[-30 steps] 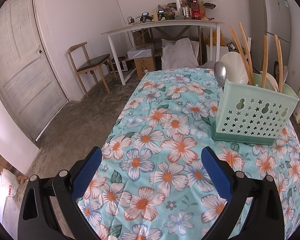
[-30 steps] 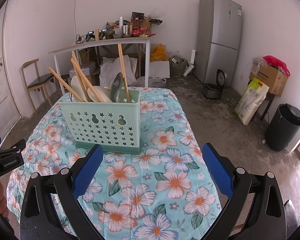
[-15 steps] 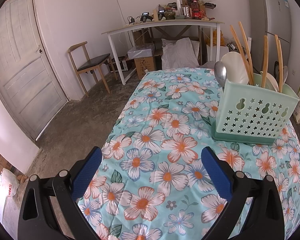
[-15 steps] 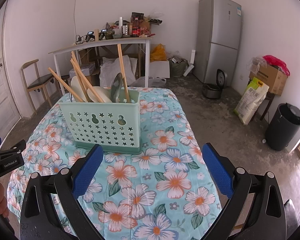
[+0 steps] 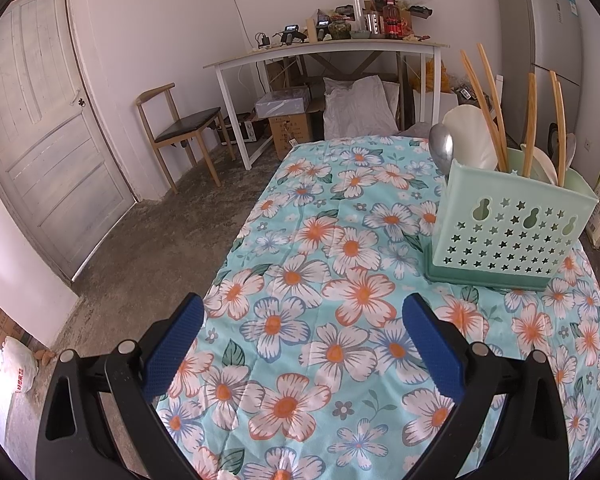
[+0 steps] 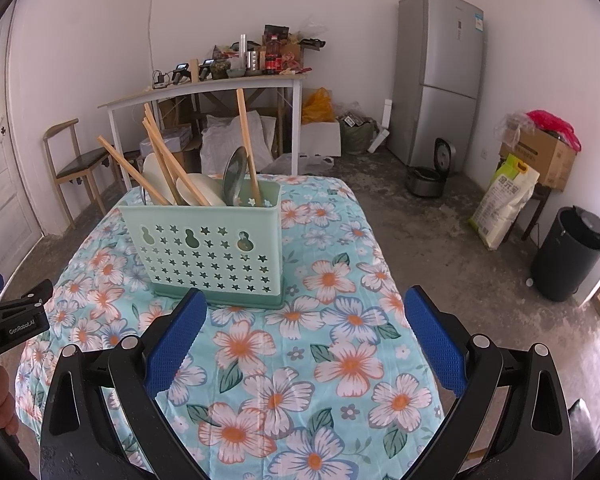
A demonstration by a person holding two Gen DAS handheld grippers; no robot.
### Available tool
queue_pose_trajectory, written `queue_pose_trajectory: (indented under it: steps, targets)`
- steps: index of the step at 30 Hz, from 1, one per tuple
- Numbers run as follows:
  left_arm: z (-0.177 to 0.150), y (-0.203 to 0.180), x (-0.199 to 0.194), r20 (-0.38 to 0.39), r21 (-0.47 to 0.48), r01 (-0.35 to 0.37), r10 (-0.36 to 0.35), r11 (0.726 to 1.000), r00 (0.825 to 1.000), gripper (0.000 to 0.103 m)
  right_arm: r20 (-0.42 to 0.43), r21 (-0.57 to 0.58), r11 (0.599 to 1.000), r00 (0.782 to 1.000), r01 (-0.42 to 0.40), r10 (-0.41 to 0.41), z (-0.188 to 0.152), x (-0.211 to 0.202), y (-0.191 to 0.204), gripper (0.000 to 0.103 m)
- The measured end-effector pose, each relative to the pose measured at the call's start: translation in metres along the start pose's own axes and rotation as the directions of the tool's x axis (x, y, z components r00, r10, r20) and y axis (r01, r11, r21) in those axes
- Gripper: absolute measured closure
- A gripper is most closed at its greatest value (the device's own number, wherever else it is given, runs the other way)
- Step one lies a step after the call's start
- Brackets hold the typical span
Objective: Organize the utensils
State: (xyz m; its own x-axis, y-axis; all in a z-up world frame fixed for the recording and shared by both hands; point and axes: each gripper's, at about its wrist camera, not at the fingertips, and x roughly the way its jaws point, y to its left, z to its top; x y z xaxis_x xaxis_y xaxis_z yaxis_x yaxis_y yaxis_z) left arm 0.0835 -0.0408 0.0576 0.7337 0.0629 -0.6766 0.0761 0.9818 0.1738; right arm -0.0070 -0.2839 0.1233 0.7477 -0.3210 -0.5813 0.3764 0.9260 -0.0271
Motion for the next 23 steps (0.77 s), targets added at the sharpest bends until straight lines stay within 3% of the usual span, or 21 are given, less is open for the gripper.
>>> queue_pose_trajectory:
  steps: [23]
  targets:
    - [0.0023,0.0011,0.0005,-0.007,-0.001,0.009,-0.009,1.000,1.000,0.006,0.000,0.003,1.000,1.000,-0.002,0.002,0.0003,-0.0002,-0.0004,0.008]
